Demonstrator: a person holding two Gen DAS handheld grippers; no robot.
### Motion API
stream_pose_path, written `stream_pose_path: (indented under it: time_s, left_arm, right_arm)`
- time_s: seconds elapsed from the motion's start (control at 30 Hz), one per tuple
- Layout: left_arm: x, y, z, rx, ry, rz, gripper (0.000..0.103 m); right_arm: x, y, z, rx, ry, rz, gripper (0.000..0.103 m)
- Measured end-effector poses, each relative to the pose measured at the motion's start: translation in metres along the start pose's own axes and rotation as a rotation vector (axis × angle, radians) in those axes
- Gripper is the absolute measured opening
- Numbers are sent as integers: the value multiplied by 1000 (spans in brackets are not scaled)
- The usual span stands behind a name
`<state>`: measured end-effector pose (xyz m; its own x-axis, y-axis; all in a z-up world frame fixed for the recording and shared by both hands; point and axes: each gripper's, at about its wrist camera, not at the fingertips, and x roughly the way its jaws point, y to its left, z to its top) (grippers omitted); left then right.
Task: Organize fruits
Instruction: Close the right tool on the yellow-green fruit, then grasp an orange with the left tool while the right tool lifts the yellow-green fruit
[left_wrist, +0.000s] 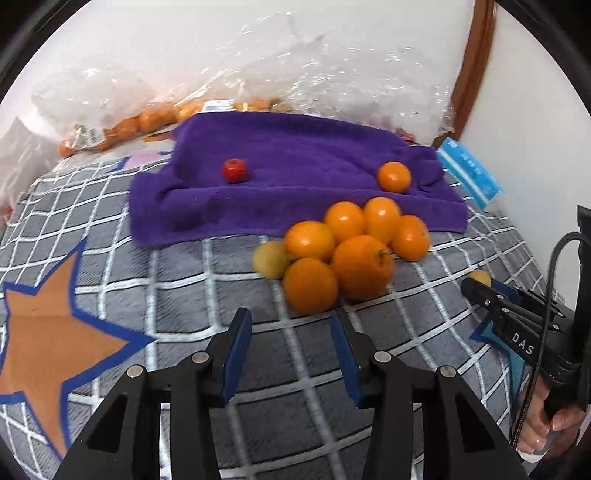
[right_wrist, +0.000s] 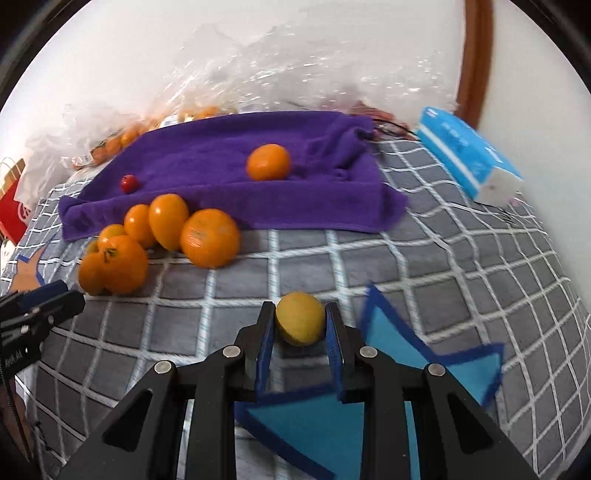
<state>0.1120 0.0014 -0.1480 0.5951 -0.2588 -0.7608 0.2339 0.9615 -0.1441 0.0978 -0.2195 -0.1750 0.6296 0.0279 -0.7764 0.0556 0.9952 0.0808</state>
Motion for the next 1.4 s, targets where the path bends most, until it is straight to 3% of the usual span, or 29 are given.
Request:
stream_pose_path:
  time_s: [0.43,0.93,1.03,1.4]
  left_arm:
    - [16,-6,8,-14,-10,21,43]
    - [14,-2,8,-48,-17,-7,42]
    - [14,-1,7,-55,-19,-34,31]
    - [1,3,6,-100,-91,-36,31]
  right_arm:
    - [2,3,2,-9,-3,44,27]
    - [8,5,2,-22,21,12,27]
    - [8,8,2,-38,21,-6,27]
    - [3,10,1,-49,-2,-21,27]
